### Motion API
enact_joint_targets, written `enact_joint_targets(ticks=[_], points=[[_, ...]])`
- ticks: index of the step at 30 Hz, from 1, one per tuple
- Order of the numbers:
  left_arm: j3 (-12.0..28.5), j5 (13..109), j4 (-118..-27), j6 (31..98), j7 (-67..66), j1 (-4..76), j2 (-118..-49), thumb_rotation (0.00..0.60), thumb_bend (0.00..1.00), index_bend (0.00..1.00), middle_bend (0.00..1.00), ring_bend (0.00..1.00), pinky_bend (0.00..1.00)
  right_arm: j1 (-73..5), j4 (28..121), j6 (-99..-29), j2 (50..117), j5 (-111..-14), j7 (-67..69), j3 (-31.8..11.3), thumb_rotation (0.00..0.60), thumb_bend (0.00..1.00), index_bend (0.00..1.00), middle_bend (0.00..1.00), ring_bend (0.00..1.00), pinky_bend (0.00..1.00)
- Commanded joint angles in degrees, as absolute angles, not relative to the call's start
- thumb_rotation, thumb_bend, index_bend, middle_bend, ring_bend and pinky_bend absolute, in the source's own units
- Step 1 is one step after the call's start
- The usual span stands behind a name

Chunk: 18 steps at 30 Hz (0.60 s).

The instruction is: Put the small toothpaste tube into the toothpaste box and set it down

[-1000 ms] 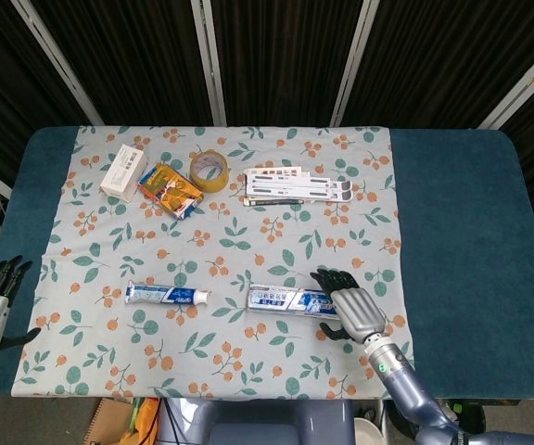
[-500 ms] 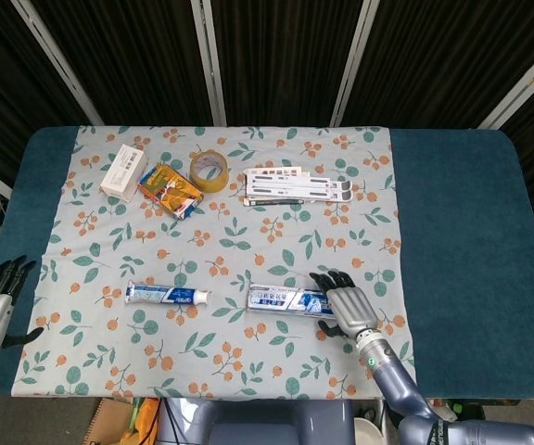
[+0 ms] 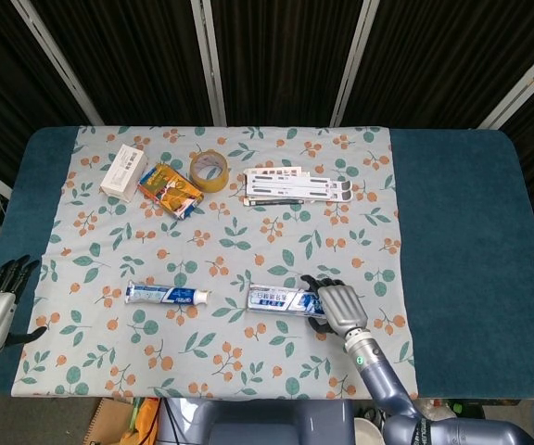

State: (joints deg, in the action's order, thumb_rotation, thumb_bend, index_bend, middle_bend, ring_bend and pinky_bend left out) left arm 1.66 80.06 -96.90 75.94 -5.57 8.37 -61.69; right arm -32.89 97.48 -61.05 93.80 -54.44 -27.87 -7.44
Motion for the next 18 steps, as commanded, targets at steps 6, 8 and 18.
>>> enact_joint_targets(ticks=[6,8,18], points=[[1.7,80.0,-97.0,76.2,-5.2,8.3,-61.7,0.600,0.03,0.04,0.00,0.00,0.10,-32.0,96.8,-63.0,94.3,-57.2,-25.7,-7.0,0.600,0.34,0.43,0.49,0.46,0.50],[1.7,80.2,-97.0,76.4,-5.2,8.3,-61.7,0.600,0.03,0.05,0.00,0.00,0.11,-31.5,97.2,-63.7,94.0,-58.6,-24.6,-6.8,0.600,0.34,0.44,0.50,0.46,0.50],[2.3,79.4,-98.4,76.7,-5.2,8.5,-61.8,0.600,0.03,0.11,0.06,0.04,0.16,-28.0,105.1,-67.8,86.7,-67.4,-14.3,-7.7,0.600,0.34,0.45,0.50,0.47,0.50]])
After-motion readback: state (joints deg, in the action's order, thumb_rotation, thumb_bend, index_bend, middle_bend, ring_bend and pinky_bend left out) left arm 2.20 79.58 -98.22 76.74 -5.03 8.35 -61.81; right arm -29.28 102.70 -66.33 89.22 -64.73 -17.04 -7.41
